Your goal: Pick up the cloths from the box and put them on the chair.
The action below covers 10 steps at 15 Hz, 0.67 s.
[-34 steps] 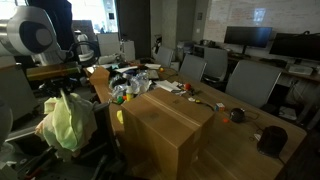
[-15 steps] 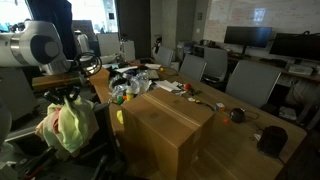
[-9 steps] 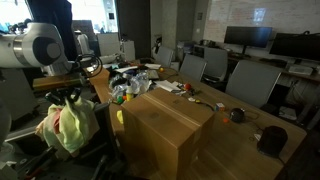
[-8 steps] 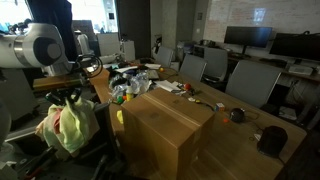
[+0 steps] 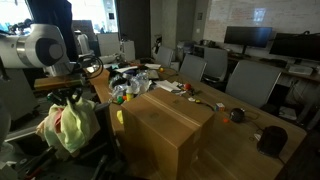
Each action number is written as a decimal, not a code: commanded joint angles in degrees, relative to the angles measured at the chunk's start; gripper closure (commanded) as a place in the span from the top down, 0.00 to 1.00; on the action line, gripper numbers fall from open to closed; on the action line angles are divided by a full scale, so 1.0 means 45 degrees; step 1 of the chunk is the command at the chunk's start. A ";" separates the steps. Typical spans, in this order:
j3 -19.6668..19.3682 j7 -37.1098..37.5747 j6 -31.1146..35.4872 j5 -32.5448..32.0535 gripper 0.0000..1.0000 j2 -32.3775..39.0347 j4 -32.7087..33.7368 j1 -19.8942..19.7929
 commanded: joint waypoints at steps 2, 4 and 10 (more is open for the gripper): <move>0.0255 0.0776 0.0247 -0.0285 0.54 0.0268 0.0194 -0.0362; 0.0258 0.1360 0.0223 -0.0705 0.70 0.0132 0.0133 -0.0465; 0.0280 0.2251 -0.0005 -0.1469 1.00 -0.0302 -0.0035 -0.0627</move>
